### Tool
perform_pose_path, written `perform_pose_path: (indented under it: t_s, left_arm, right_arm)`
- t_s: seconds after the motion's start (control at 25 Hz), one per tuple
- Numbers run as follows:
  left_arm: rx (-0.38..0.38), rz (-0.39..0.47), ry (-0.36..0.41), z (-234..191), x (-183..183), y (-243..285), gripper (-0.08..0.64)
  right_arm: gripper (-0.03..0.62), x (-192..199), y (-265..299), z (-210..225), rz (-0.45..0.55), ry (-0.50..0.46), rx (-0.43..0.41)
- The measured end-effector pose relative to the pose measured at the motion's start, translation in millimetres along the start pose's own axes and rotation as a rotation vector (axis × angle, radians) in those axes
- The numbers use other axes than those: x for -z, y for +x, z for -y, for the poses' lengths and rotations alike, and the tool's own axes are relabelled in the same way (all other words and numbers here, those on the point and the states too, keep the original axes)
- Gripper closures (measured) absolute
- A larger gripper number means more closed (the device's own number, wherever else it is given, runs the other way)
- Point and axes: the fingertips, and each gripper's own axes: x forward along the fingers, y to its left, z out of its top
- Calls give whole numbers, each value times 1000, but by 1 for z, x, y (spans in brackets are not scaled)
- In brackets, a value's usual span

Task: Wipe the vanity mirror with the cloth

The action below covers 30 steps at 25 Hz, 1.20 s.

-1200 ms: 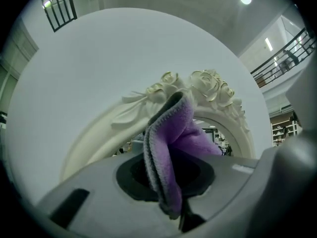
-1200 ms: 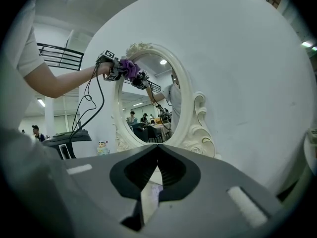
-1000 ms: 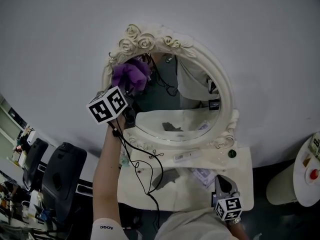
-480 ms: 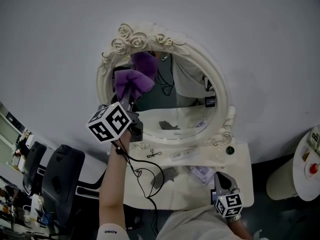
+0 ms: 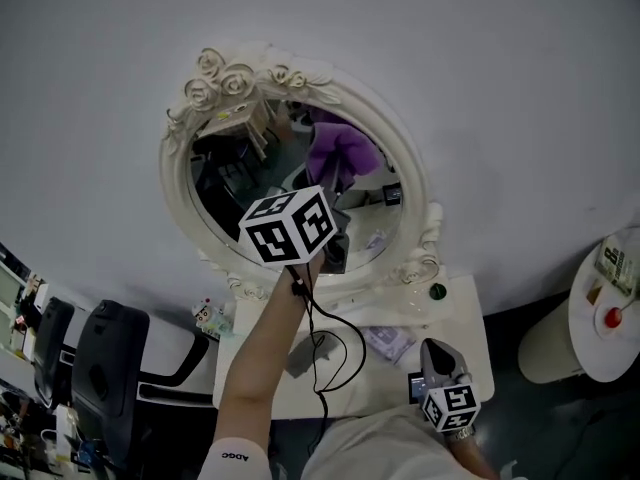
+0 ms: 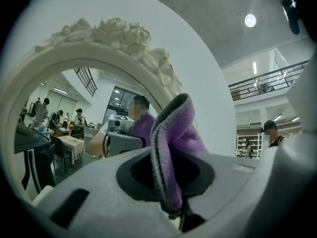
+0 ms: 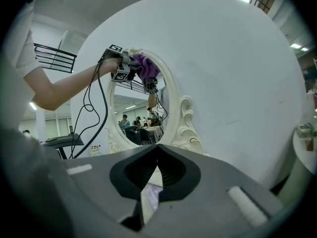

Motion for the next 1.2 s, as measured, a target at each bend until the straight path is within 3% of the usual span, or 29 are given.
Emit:
perform_pose_path:
  t_s: [0.28, 0.52, 1.0, 1.2]
  left_arm:
    - [-13, -38, 24, 5, 26, 28, 505]
    - [-60, -49, 69, -21, 21, 16, 503]
    - [-283, -23, 82, -138, -5, -62, 503]
    - [-401, -22, 142, -184, -14, -90, 503]
  right_arm:
    - [584, 2, -18, 24, 8, 20, 79]
    - [584, 6, -12, 25, -10, 23, 72]
    - [584, 11, 23, -23, -48, -27, -42]
    - [584, 9, 29, -33, -52, -41, -50]
